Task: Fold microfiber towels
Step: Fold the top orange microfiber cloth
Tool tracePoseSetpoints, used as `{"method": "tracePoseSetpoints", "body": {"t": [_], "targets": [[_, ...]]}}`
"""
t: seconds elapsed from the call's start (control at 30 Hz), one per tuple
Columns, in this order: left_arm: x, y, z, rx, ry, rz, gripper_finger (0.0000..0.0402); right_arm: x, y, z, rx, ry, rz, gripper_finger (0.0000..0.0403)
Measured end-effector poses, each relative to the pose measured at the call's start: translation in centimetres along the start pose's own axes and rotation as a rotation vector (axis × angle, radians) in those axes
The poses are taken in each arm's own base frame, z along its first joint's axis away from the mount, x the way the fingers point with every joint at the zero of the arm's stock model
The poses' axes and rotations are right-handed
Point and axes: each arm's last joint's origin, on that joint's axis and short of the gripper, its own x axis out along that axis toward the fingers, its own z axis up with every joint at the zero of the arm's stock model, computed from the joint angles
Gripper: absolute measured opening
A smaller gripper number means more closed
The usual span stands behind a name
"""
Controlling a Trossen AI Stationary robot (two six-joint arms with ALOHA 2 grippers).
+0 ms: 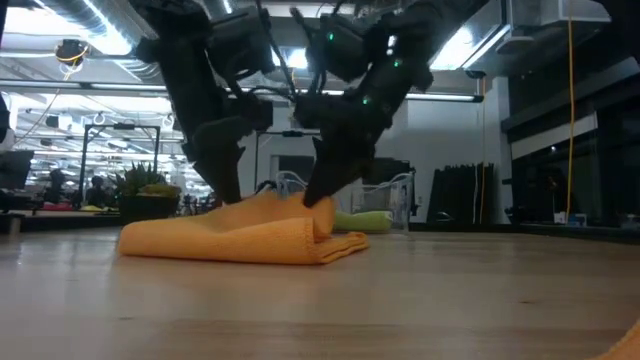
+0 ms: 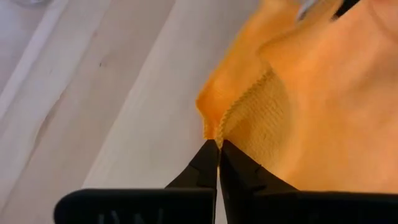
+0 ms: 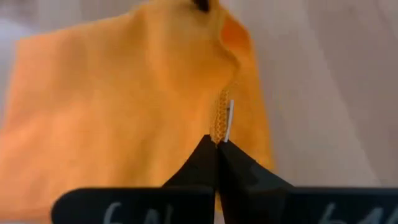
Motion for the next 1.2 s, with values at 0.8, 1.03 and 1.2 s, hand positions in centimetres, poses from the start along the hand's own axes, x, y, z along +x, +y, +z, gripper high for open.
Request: {"method": "tracePoseSetpoints", "body": {"t": [0.8, 1.03, 1.2], "targets": [[-1.6, 0.3, 0.3, 0.022, 0.075, 0.154, 0.0000, -0.5, 1.5, 0.3, -0.069, -0.051, -0.228, 0.0033], [-1.0, 1.0, 0.6, -0.007, 0.062, 0.123, 0.0000, 1.2, 0.4, 0.0, -0.052, 0.001, -0.147, 0.0126], [-1.0, 1.2, 0.7, -0.003, 0.080, 0.089, 0.0027, 1.6, -0.3, -0.1, -0.042, 0.008, -0.158, 0.0195]]}}
